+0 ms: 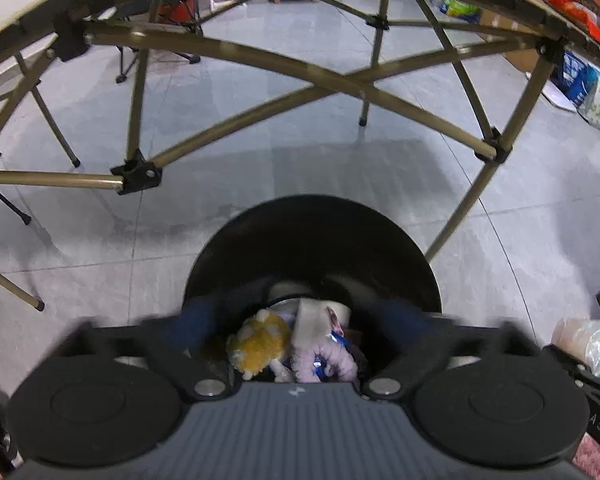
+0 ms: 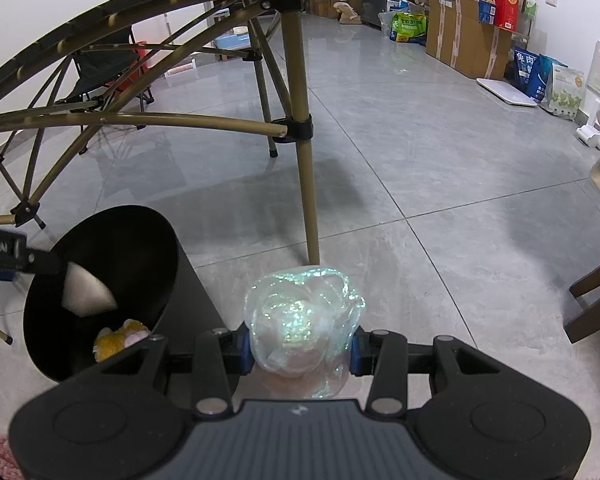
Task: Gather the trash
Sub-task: 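Lower the left tool into the bin and open it to drop the white piece, then move the right tool over the bin and open it to drop the plastic ball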
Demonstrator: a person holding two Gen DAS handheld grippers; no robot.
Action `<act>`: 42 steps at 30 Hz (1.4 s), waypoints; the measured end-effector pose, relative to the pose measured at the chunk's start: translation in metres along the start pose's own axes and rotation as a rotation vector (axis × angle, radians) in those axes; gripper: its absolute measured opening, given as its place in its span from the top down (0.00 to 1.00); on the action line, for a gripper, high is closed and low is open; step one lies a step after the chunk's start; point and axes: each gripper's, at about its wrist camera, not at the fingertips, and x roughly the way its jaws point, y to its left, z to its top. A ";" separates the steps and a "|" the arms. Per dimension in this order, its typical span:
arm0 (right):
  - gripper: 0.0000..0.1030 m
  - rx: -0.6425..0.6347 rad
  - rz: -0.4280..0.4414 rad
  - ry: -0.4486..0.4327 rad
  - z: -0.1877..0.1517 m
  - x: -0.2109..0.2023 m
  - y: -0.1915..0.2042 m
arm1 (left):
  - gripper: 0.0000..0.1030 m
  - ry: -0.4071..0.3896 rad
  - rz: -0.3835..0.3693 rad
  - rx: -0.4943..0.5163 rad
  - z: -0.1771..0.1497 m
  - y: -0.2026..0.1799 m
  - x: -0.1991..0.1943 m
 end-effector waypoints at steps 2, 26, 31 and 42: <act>0.60 0.002 -0.001 0.002 0.000 0.001 0.000 | 0.00 -0.009 0.020 0.003 0.001 0.000 -0.002; 0.60 -0.100 0.055 -0.059 0.027 -0.013 0.063 | 0.00 -0.054 0.040 -0.063 -0.002 0.056 -0.028; 0.60 -0.115 0.116 -0.051 0.037 -0.013 0.090 | 0.00 -0.074 0.075 -0.121 -0.004 0.083 -0.036; 0.60 -0.176 0.188 -0.001 0.047 0.007 0.161 | 0.00 -0.091 0.133 -0.224 -0.018 0.145 -0.046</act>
